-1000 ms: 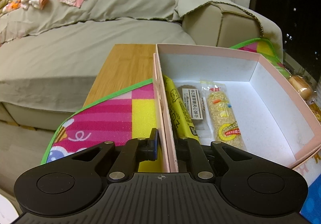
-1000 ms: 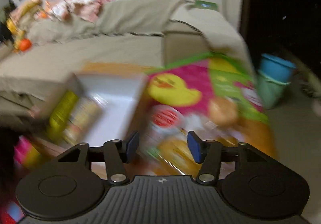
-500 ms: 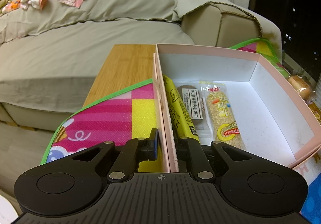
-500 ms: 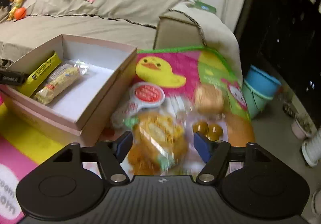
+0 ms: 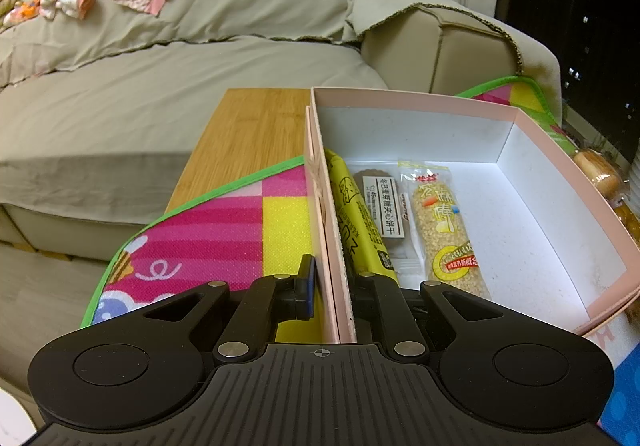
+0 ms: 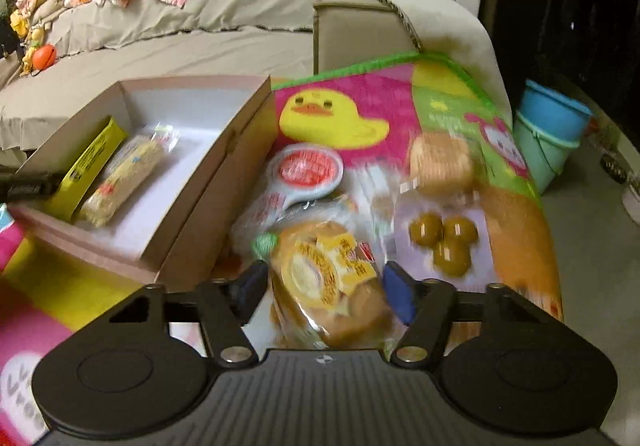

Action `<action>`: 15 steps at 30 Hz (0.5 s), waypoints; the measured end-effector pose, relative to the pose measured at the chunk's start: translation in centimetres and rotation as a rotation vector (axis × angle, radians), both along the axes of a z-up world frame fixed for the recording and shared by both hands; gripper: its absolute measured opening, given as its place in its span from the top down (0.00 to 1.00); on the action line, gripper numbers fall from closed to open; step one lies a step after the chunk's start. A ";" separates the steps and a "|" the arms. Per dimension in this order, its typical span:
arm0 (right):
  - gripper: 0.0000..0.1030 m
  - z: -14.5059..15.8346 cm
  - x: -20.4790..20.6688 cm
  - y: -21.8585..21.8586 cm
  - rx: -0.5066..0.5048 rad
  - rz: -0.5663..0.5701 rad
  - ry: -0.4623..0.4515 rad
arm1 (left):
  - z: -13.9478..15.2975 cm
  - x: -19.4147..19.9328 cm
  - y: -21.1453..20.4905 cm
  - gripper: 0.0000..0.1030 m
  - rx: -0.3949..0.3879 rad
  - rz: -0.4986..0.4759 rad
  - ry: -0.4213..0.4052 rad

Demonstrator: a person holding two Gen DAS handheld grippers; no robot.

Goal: Organize objects
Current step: 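Grasp the round bread bun packet with the right tool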

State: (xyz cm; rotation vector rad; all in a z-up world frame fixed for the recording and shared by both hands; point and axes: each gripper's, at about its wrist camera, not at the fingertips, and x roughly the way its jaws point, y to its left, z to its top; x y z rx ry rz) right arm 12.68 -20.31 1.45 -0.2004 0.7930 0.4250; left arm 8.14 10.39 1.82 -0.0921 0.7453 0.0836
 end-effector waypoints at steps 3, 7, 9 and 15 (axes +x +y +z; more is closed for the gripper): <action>0.45 0.0 -2.1 -0.5 0.003 -0.008 0.047 | 0.0 0.0 0.0 0.89 0.000 -0.001 0.000; 0.33 1.0 -4.6 -1.1 0.060 0.025 0.077 | 0.1 0.2 -0.1 0.89 0.000 -0.006 0.001; 0.25 1.8 -5.3 -1.1 0.069 0.041 0.054 | 0.1 0.1 0.1 0.89 -0.002 -0.007 0.000; 0.19 2.2 -4.4 -0.9 0.004 0.015 -0.019 | 0.1 0.1 0.1 0.89 -0.002 -0.009 0.002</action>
